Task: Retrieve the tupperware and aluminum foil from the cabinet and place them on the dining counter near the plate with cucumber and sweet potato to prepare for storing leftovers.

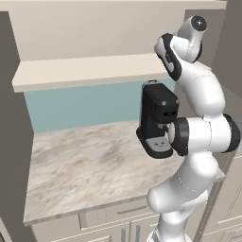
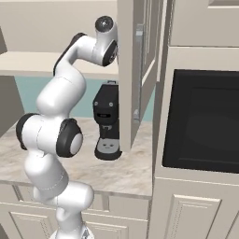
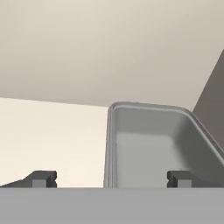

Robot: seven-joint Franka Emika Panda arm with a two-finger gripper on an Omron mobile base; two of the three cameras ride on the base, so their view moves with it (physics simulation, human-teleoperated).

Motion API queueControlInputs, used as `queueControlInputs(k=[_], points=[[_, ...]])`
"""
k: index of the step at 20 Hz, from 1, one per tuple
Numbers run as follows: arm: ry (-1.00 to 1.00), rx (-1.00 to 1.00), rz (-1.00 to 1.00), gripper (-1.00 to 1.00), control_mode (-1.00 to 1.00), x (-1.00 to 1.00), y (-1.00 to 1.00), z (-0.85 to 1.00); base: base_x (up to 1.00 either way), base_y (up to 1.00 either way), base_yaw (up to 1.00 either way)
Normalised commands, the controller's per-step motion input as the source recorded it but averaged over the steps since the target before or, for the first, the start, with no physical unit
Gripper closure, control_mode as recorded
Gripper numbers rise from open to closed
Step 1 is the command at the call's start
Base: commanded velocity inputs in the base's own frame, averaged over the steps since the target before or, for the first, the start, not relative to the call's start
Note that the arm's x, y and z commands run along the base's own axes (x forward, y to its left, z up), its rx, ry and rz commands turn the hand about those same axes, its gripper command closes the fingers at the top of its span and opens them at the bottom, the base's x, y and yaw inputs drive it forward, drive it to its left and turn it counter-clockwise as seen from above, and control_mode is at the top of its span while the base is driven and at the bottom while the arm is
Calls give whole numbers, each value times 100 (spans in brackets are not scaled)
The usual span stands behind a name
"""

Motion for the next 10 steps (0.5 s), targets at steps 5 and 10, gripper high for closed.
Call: queueControlInputs(k=[5,10], points=[[5,0,6,-100,-100,29,0,-24,0,0,0],[5,0,6,-100,-100,32,-1,-21,0,0,0]])
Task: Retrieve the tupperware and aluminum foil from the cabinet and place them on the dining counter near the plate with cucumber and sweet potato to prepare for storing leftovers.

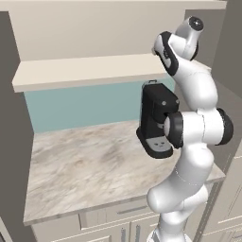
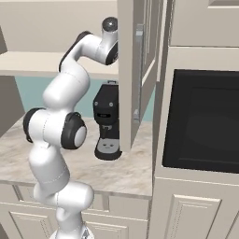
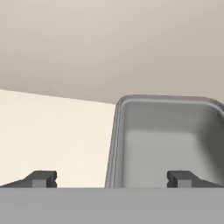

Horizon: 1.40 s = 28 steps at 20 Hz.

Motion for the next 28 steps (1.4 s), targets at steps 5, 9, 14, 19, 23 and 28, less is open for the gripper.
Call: queueControlInputs(k=[5,9,14,19,23,28], points=[[8,0,6,100,-100,28,-1,-24,0,0,0],[10,0,4,100,-100,18,-3,-23,0,0,0],[5,0,0,100,-100,7,-19,-12,0,0,0],[0,0,0,100,-100,6,-1,-2,0,0,0],[-6,-1,0,100,-100,-39,23,-11,0,0,0],[-13,0,-1,100,-100,-72,59,-7,0,0,0]])
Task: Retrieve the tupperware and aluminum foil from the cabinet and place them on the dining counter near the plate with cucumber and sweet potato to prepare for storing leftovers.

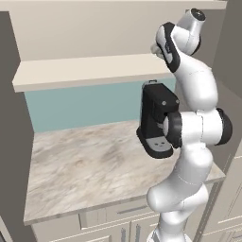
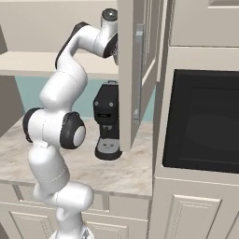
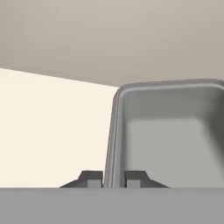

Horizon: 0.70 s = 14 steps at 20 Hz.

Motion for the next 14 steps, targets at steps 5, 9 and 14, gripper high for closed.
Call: queueControlInputs(k=[5,9,14], points=[[-7,-1,-1,100,-100,-85,64,3,0,0,0],[-1,-4,-3,100,-100,-100,57,17,0,0,0],[5,-2,-2,100,-100,-100,59,47,0,0,0]])
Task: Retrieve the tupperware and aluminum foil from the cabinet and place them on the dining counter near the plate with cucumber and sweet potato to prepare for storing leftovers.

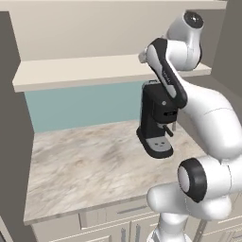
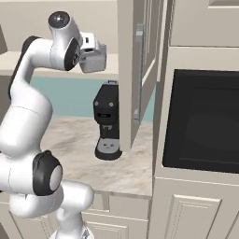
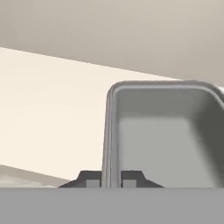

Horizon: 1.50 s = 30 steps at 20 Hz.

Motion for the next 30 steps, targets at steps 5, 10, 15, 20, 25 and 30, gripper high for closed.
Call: queueControlInputs(k=[5,10,15,20,25,30], points=[[16,-2,0,100,-100,-100,47,29,0,0,0],[15,-5,0,100,-100,-100,28,0,0,0,0],[9,-5,-1,100,-100,-100,1,-1,0,0,0],[1,-4,-12,100,-100,-73,-6,-19,0,0,0],[6,-4,-10,100,-100,-66,-6,-33,0,0,0],[0,0,0,100,100,0,0,0,-99,0,-4]])
